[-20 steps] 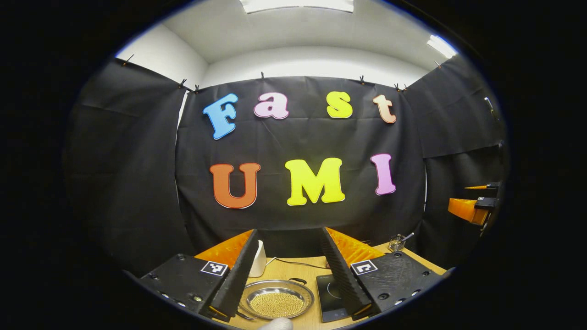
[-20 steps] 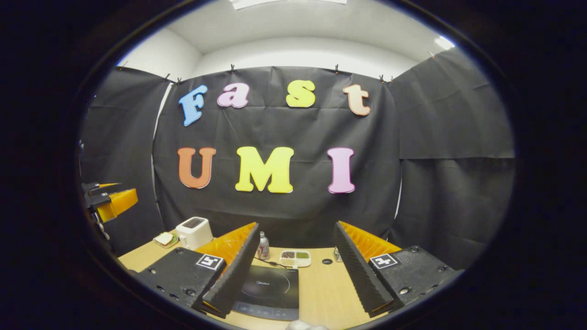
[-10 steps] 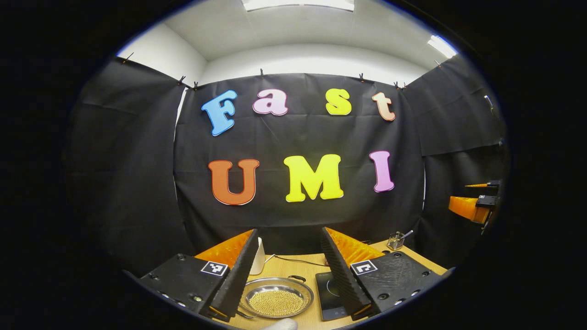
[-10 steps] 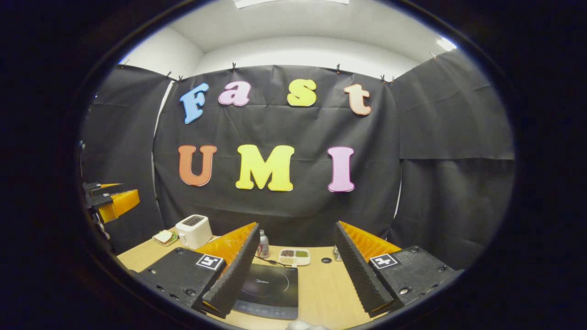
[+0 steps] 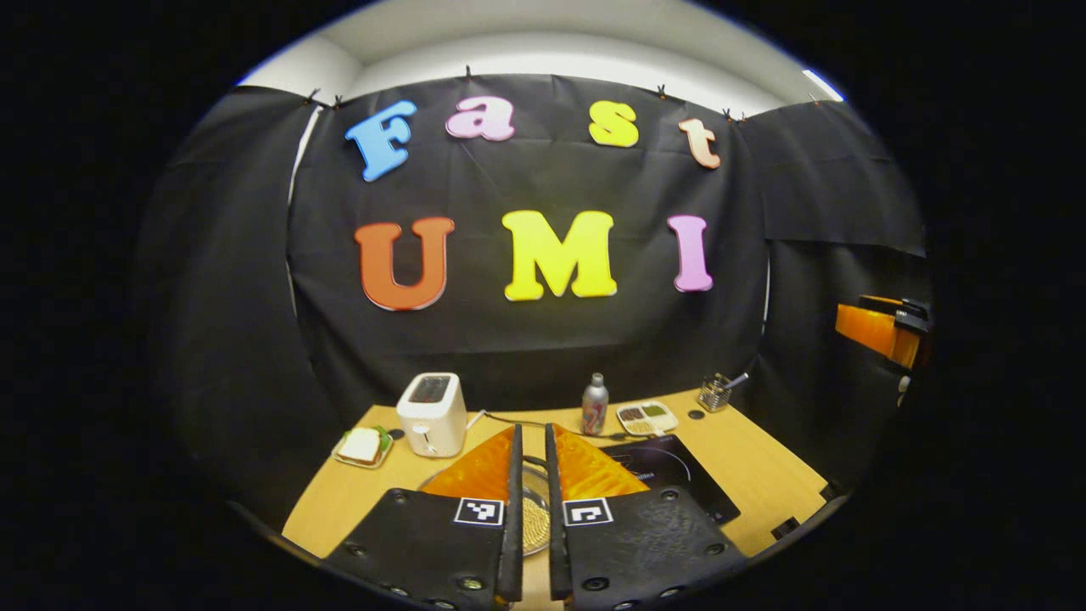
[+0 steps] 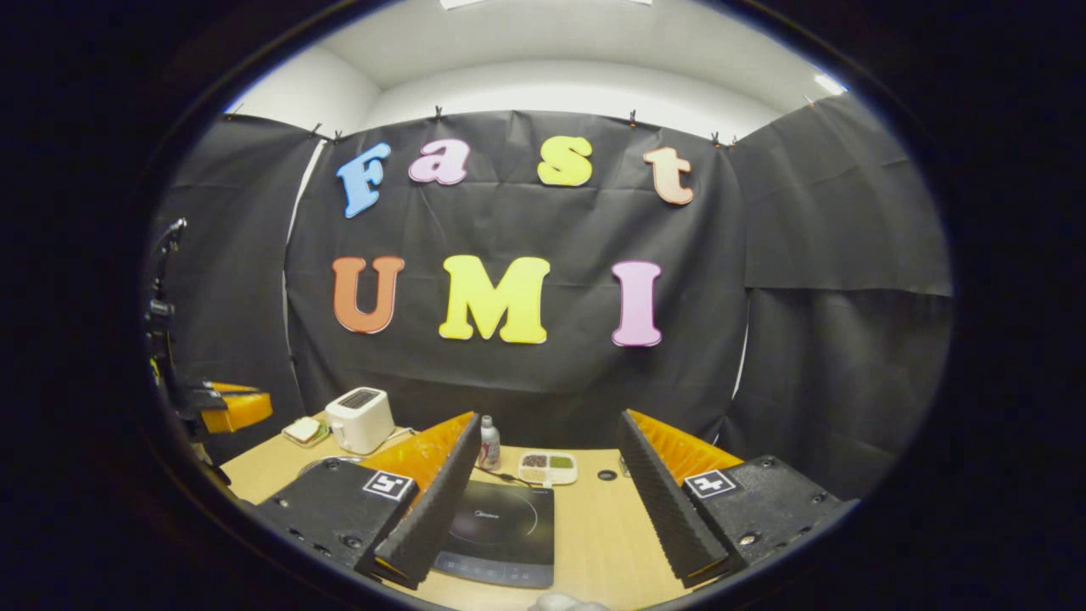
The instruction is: First push the handle of the pot to place it horizontally, then grasp the pot with both hands and set it on the induction cooktop.
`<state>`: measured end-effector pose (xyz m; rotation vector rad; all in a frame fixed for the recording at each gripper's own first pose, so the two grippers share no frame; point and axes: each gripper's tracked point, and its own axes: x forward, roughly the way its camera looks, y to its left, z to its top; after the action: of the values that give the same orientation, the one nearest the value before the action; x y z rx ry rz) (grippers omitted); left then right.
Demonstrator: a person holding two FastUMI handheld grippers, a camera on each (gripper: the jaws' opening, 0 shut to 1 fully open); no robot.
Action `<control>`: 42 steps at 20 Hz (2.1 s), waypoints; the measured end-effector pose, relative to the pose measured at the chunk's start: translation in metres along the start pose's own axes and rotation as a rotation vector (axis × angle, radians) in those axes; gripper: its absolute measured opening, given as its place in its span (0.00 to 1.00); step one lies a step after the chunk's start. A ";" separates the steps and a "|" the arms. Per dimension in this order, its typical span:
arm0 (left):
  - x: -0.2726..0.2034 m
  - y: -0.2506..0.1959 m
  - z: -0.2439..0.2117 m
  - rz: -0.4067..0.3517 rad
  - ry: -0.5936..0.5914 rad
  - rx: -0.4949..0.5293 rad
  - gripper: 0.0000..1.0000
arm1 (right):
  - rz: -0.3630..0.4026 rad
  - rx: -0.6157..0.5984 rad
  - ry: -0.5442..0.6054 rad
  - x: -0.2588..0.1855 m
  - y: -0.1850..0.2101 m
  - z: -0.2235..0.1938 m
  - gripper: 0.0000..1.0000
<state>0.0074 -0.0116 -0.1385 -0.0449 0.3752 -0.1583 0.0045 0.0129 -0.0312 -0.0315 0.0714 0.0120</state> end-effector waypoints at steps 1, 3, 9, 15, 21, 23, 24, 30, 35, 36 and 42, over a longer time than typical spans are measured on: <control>0.007 -0.002 -0.022 -0.035 0.067 -0.017 0.03 | 0.002 0.004 0.012 0.001 0.001 -0.005 0.97; 0.019 0.000 -0.073 -0.061 0.210 -0.051 0.00 | 0.005 0.011 0.035 0.005 0.002 -0.013 1.00; 0.016 0.021 -0.192 -0.058 0.530 -0.107 0.00 | 0.007 0.024 0.117 0.015 0.003 -0.046 0.97; 0.031 0.053 -0.260 -0.012 0.700 -0.113 0.00 | 0.000 0.026 0.148 0.024 -0.001 -0.057 1.00; 0.040 0.073 -0.277 0.000 0.784 -0.085 0.00 | -0.001 0.038 0.184 0.031 0.000 -0.070 1.00; 0.041 0.081 -0.281 0.007 0.800 -0.068 0.00 | -0.006 0.037 0.192 0.033 -0.002 -0.073 0.97; 0.044 0.083 -0.282 -0.001 0.793 -0.072 0.10 | -0.009 0.037 0.193 0.034 -0.003 -0.074 0.97; 0.045 0.101 -0.292 0.034 0.837 -0.088 0.10 | -0.011 0.057 0.220 0.040 -0.006 -0.087 1.00; 0.048 0.115 -0.292 0.060 0.837 -0.084 0.00 | -0.010 0.059 0.229 0.045 -0.007 -0.090 1.00; 0.048 0.118 -0.291 0.066 0.836 -0.091 0.10 | -0.010 0.057 0.230 0.045 -0.007 -0.091 1.00; 0.049 0.137 -0.290 0.095 0.840 -0.115 0.00 | 0.006 0.074 0.244 0.047 -0.005 -0.093 1.00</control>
<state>-0.0345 0.1111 -0.4361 -0.0731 1.2227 -0.0540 0.0448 0.0051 -0.1270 0.0417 0.3163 0.0110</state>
